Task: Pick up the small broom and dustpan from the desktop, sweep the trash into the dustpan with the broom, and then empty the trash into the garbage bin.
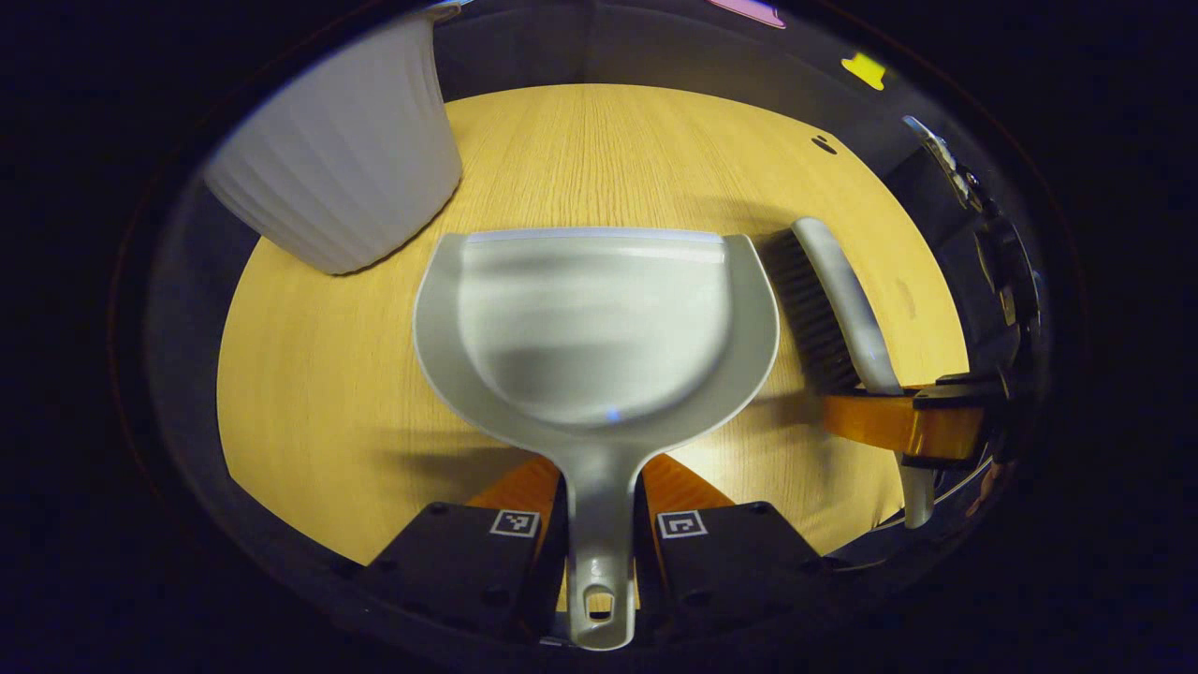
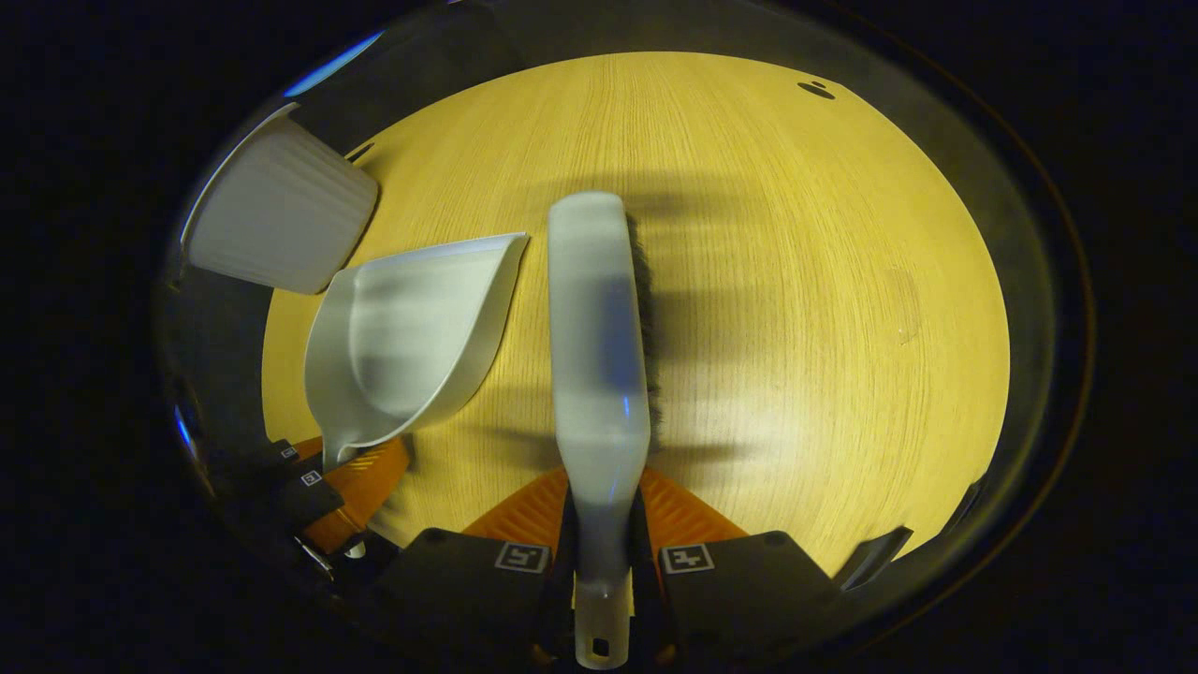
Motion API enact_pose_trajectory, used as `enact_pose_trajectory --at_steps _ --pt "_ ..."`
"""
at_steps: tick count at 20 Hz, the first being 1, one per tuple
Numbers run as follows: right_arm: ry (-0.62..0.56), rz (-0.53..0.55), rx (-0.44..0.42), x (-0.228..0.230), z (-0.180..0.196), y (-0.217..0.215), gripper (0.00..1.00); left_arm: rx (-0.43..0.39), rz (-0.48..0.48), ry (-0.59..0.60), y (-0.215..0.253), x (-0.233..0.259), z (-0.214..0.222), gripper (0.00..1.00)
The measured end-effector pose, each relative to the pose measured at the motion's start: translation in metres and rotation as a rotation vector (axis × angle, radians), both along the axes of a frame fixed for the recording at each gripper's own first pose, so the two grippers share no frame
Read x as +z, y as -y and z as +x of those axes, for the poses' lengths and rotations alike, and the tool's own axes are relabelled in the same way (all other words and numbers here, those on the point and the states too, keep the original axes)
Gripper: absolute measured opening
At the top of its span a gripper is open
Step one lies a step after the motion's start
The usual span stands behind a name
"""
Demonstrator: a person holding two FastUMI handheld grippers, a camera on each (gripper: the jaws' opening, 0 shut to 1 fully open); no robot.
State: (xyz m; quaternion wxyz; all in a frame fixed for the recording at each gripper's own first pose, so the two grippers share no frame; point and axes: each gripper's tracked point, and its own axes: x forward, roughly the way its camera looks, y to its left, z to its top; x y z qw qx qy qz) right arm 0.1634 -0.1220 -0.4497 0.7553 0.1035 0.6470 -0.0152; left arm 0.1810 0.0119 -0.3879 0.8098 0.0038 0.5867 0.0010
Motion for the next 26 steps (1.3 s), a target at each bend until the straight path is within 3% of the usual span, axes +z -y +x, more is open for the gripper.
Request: enact_pose_trajectory --at_steps 1,5,7,8,9,11,14,15,19,22,26 --pt "-0.001 0.006 -0.004 0.000 0.002 0.001 0.26 0.003 0.002 -0.004 -0.001 0.001 0.001 0.30" --pt "0.000 0.020 -0.022 0.005 0.005 0.002 0.33 -0.006 -0.017 -0.028 0.002 0.002 0.001 0.31" --pt "0.020 0.033 -0.016 0.013 0.008 -0.001 0.48 -0.013 -0.065 -0.033 0.012 0.006 -0.001 0.36" --pt "0.033 0.035 -0.007 0.018 0.010 -0.001 0.68 -0.008 -0.054 -0.024 0.010 0.010 -0.001 0.63" --pt "0.055 0.030 0.005 0.028 0.011 -0.001 0.86 -0.014 -0.042 -0.011 0.009 0.015 -0.001 0.71" --pt "0.112 0.039 0.031 0.047 0.013 -0.002 0.98 -0.077 -0.004 0.010 0.005 0.031 -0.006 0.75" --pt "0.248 0.006 0.057 0.089 0.010 0.009 0.97 -0.149 0.118 0.116 -0.013 0.076 -0.008 0.75" --pt "0.295 0.008 0.056 0.107 0.008 0.010 0.96 -0.148 0.112 0.166 -0.012 0.095 -0.009 0.75" --pt "0.543 -0.007 0.008 0.196 0.019 0.012 0.96 -0.173 -0.054 0.404 0.018 0.196 -0.022 0.75" --pt "0.672 0.015 0.030 0.261 0.024 -0.009 0.96 -0.233 -0.192 0.600 0.040 0.264 -0.033 0.75" --pt "0.960 0.046 0.012 0.357 0.041 -0.042 0.96 -0.236 -0.205 0.820 0.034 0.335 -0.044 0.75"
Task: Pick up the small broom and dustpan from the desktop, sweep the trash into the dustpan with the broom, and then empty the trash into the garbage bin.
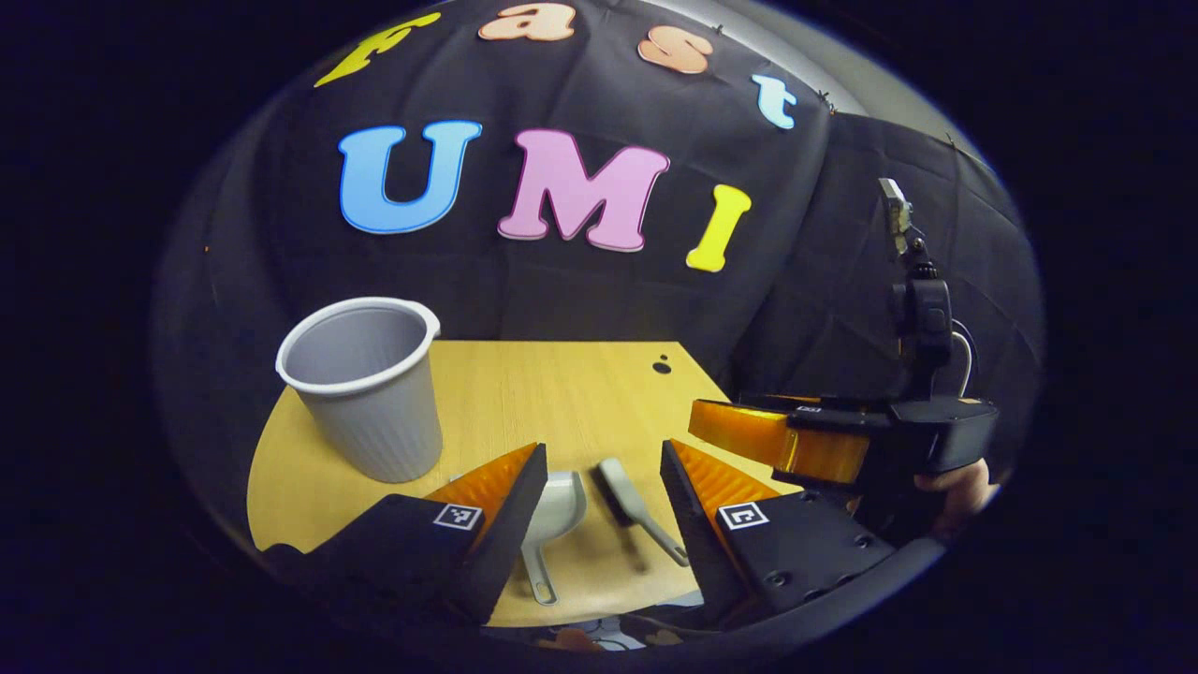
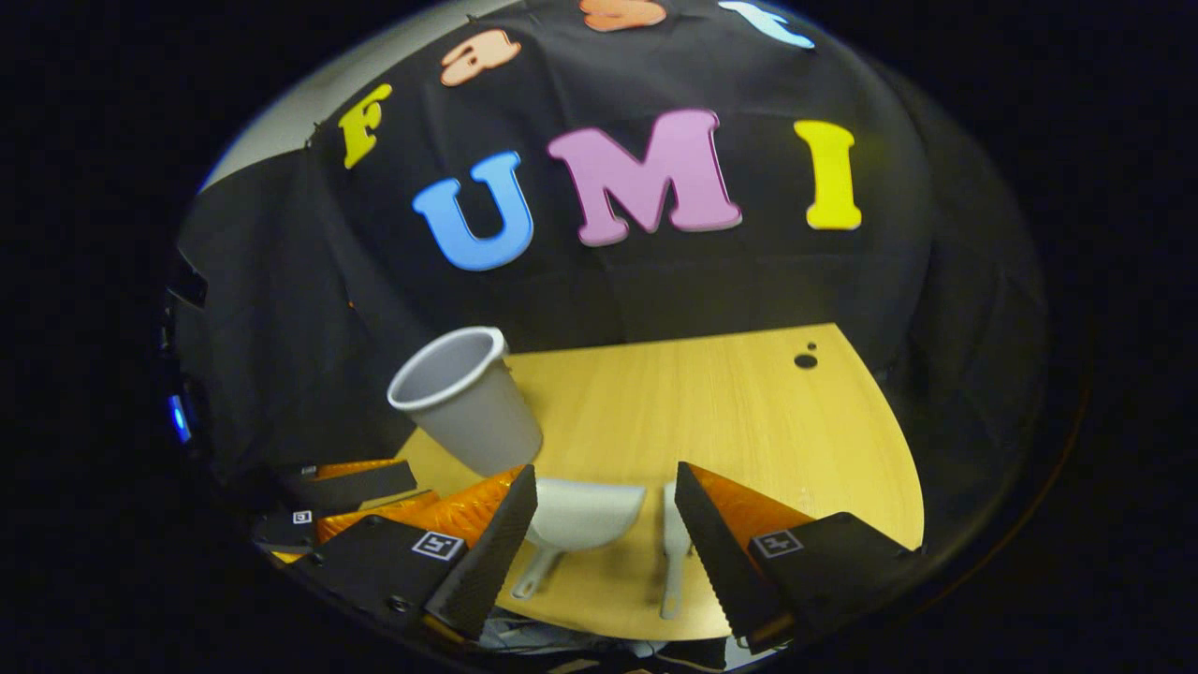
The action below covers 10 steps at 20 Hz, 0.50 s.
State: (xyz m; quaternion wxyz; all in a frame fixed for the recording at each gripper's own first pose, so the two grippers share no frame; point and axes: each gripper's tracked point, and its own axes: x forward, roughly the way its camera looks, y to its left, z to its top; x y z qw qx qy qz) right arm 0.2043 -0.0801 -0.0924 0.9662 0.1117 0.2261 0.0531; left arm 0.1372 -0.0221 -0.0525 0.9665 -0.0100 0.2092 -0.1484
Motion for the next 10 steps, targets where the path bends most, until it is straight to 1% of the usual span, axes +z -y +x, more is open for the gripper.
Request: enact_pose_trajectory --at_steps 2,3,6,7,8,9,10 --pt "0.058 0.031 0.045 0.021 -0.003 -0.024 0.95 0.026 0.032 0.112 -0.009 0.033 -0.011 0.75" --pt "0.079 0.021 0.064 0.031 -0.006 -0.034 0.95 0.034 0.050 0.174 -0.016 0.054 -0.016 0.75" --pt "0.192 -0.009 0.082 0.064 -0.016 -0.055 0.95 0.065 0.119 0.384 -0.034 0.115 -0.036 0.74" --pt "0.240 -0.021 0.074 0.079 -0.022 -0.059 0.95 0.079 0.131 0.428 -0.037 0.126 -0.043 0.74" --pt "0.288 -0.037 0.055 0.092 -0.027 -0.058 0.95 0.090 0.133 0.456 -0.036 0.125 -0.049 0.72" --pt "0.340 -0.050 0.033 0.105 -0.032 -0.057 0.95 0.091 0.118 0.479 -0.035 0.131 -0.055 0.73" --pt "0.371 -0.057 0.010 0.109 -0.035 -0.055 0.95 0.089 0.098 0.488 -0.037 0.127 -0.054 0.72"
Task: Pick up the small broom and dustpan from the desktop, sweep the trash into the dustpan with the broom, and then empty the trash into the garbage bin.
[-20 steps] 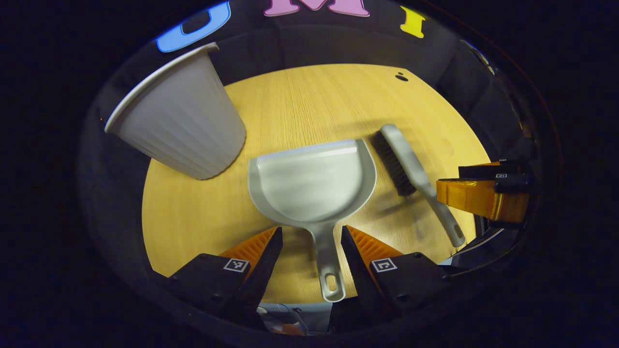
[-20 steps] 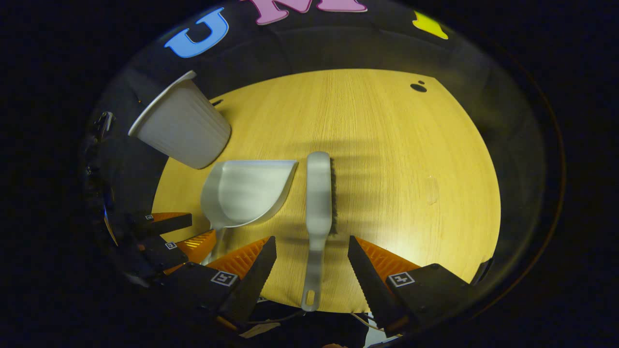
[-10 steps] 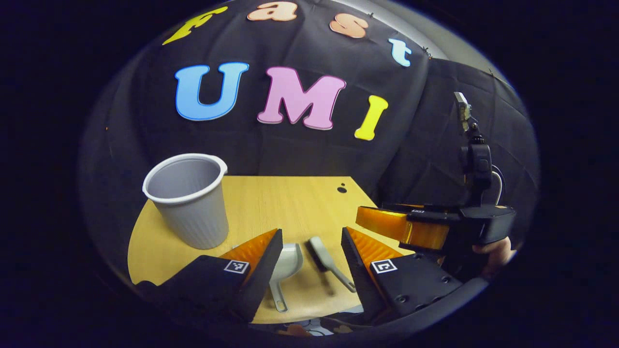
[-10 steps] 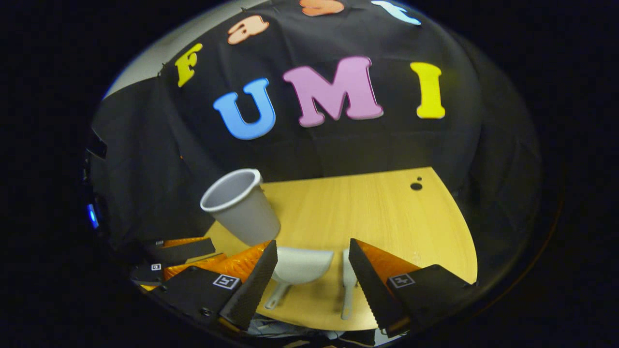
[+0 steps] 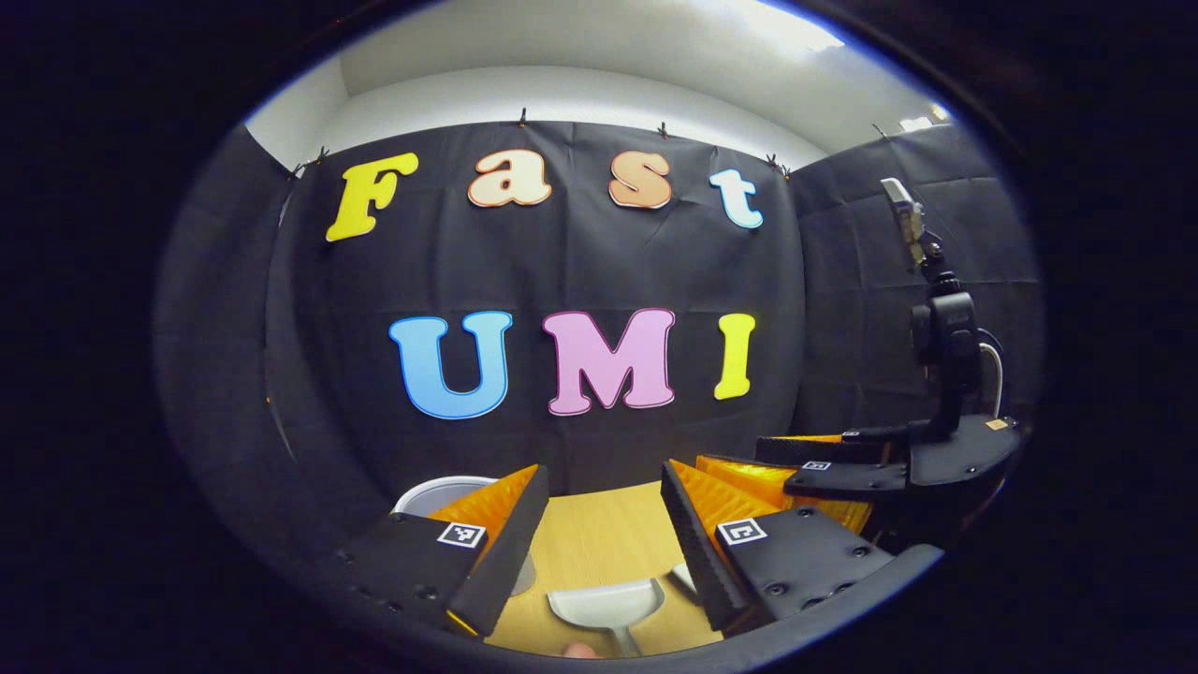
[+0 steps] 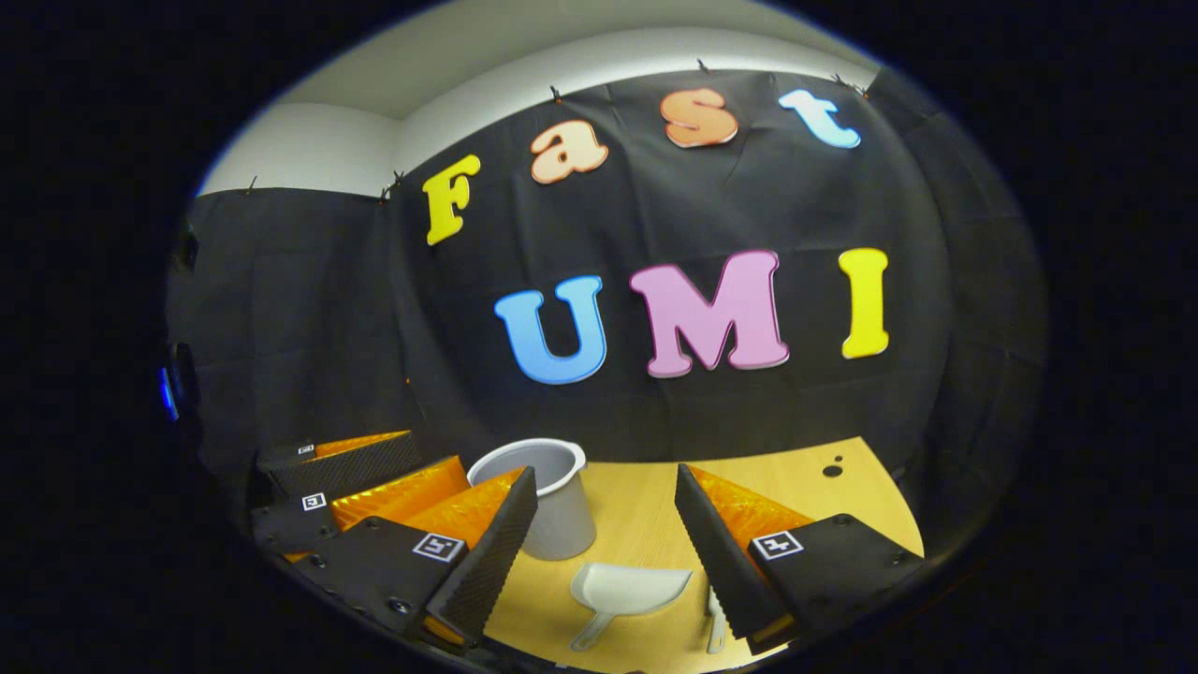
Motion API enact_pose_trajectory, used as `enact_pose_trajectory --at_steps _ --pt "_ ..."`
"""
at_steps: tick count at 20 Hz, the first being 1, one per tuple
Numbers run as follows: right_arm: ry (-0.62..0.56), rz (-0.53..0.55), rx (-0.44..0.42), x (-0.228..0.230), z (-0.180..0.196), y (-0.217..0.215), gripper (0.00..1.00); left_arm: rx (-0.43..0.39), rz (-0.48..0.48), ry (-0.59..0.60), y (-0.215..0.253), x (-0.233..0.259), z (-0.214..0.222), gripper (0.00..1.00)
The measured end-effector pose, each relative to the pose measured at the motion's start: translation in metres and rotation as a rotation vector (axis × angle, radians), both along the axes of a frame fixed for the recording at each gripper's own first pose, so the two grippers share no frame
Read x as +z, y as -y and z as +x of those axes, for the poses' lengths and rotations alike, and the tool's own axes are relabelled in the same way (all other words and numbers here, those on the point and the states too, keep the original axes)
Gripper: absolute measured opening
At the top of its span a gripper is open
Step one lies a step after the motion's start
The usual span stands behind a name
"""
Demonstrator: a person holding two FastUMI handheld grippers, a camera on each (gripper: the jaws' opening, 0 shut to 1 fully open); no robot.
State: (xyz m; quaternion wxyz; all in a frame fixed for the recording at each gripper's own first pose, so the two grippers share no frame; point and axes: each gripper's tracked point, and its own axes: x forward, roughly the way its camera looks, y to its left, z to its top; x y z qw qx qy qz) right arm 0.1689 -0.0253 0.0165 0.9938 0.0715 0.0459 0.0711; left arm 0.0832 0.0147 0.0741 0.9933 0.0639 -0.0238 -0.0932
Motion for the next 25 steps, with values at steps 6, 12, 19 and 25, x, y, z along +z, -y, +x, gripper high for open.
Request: enact_pose_trajectory --at_steps 6,12,19,25 --pt "0.024 -0.007 -0.111 -0.008 -0.025 0.024 0.95 -0.025 -0.109 -0.018 -0.006 -0.009 0.004 0.72" --pt "0.025 -0.003 -0.155 -0.009 -0.038 0.038 0.95 0.001 -0.166 -0.042 -0.008 -0.007 0.000 0.72" --pt "0.044 -0.017 -0.146 -0.004 -0.045 0.033 0.95 0.018 -0.200 -0.065 -0.010 -0.015 -0.004 0.73" --pt "0.052 -0.052 -0.084 -0.001 -0.052 0.007 0.95 0.038 -0.173 -0.050 -0.019 -0.016 -0.018 0.73"
